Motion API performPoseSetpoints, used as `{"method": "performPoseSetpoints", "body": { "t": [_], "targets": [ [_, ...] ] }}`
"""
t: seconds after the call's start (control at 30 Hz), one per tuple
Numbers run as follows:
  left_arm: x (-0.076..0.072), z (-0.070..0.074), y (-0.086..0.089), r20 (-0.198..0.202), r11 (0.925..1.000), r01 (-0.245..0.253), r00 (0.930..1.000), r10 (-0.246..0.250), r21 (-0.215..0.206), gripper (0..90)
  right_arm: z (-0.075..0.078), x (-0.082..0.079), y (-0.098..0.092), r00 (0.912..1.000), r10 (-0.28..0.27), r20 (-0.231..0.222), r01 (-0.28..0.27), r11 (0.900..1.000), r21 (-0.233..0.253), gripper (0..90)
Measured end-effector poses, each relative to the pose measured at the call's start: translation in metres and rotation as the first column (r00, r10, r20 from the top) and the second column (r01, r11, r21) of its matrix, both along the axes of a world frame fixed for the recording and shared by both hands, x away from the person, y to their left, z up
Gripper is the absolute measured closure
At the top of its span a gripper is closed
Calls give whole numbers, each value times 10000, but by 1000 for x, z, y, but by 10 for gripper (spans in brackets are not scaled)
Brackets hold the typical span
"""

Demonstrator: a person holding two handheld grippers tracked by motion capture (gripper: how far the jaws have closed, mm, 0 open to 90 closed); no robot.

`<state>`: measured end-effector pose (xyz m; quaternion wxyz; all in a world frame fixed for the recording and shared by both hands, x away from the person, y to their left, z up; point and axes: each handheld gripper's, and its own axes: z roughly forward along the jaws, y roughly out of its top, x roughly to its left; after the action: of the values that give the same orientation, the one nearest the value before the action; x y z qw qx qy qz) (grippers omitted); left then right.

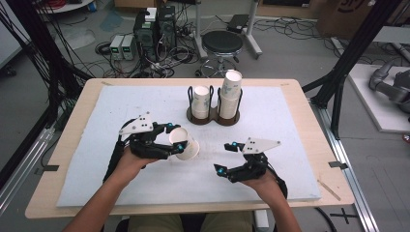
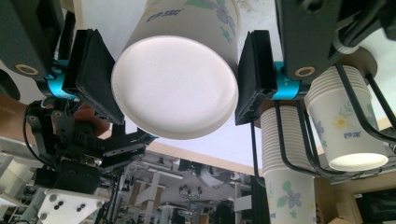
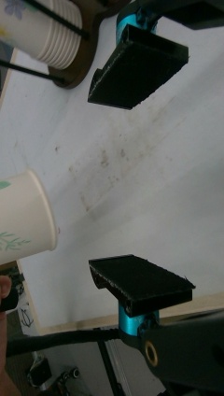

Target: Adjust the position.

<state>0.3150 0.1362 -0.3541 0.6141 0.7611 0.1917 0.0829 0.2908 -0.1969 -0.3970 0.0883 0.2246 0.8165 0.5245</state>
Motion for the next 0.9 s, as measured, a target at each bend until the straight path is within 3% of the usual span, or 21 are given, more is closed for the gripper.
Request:
{"method": "performPoseSetpoints", "body": {
  "t": [0.47,0.9],
  "targets": [
    [-8,-5,-2,-160,9986,339,9993,-333,409,362,0,13,47,9910,1331,131,-1326,9907,-310,183],
    [-13,-5,-12,-278,9956,756,9969,-742,555,362,-3,11,62,9837,1773,290,-1761,9836,-395,183]
  ]
}}
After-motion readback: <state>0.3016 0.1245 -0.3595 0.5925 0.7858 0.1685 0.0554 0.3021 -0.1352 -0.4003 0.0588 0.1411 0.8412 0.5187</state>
